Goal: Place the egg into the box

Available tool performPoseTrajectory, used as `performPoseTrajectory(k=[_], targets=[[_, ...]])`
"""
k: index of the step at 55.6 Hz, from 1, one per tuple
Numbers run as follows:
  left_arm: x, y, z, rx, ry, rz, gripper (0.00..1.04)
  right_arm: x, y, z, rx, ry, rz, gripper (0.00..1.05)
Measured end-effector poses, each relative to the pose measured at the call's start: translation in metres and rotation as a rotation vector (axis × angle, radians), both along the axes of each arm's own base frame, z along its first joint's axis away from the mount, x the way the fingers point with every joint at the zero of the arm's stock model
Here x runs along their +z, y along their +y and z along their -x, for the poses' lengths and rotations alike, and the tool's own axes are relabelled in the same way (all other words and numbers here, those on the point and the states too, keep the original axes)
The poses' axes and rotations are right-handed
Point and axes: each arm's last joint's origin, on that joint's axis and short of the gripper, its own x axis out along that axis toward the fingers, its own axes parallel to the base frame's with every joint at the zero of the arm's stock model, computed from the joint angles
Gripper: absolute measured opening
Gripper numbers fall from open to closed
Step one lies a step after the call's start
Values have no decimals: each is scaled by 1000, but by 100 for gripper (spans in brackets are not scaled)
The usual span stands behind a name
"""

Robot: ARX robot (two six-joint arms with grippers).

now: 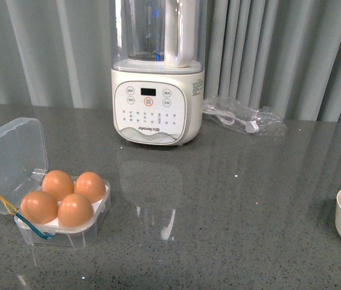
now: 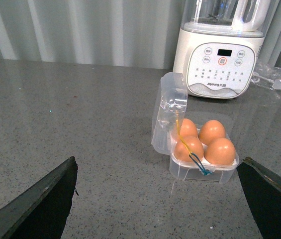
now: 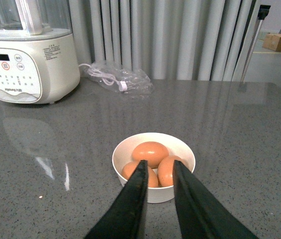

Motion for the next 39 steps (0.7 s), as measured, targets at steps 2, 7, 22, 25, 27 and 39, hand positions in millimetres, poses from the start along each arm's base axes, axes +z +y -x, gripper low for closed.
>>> performPoseTrajectory(k=[2,7,22,25,27,39], targets=[[0,0,0,0,0,0,98,0,0,0,0,0,0,37],[0,0,0,0,0,0,98,0,0,0,0,0,0,54],[0,0,0,0,0,0,98,0,0,0,0,0,0,98],[0,0,0,0,0,0,98,0,0,0,0,0,-1,98],[0,0,0,0,0,0,98,0,0,0,0,0,-1,97],[0,0,0,0,0,0,98,0,0,0,0,0,0,97]])
